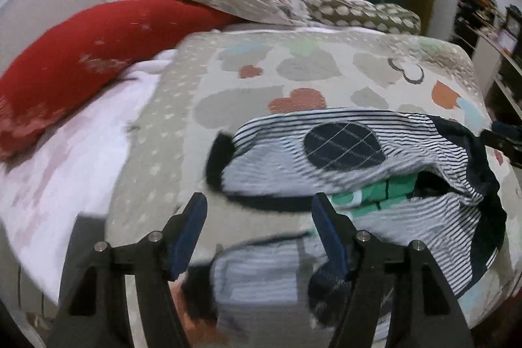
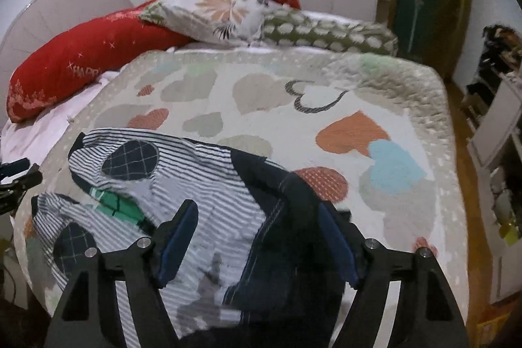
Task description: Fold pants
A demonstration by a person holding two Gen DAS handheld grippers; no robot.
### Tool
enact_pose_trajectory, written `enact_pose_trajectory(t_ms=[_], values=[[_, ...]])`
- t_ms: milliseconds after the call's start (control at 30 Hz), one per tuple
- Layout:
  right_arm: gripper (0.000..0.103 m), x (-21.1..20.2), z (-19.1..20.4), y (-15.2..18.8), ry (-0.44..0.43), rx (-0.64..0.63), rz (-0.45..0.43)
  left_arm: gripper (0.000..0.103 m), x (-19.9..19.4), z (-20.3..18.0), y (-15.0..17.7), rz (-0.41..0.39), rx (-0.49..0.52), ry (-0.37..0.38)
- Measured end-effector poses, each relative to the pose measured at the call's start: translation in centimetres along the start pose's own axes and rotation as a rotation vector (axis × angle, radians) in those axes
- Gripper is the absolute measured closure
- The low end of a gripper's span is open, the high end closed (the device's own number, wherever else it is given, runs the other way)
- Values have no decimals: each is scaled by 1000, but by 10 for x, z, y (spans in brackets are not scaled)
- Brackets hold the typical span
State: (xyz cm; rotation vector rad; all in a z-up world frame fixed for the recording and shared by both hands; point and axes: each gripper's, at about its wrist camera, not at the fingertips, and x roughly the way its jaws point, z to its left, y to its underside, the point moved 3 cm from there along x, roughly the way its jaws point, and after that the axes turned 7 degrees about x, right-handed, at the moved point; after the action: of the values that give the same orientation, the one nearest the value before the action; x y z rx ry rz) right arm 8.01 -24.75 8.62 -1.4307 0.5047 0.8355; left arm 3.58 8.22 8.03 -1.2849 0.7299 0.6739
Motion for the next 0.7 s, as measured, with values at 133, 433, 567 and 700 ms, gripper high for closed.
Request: enact_pose_trajectory(t_ms=[133, 433, 567, 700], values=[[28, 37, -4, -24, -58, -19, 86, 37, 34, -2, -39, 5, 77, 57], [29, 93, 15, -48, -135, -130, 203, 37, 120, -15, -81, 141, 206, 176], [30, 117, 27, -45, -127, -194, 244, 37, 146, -27, -79, 190, 305, 167], [51, 137, 25, -41, -130, -181, 278, 54, 152, -35, -77, 205, 339, 188]])
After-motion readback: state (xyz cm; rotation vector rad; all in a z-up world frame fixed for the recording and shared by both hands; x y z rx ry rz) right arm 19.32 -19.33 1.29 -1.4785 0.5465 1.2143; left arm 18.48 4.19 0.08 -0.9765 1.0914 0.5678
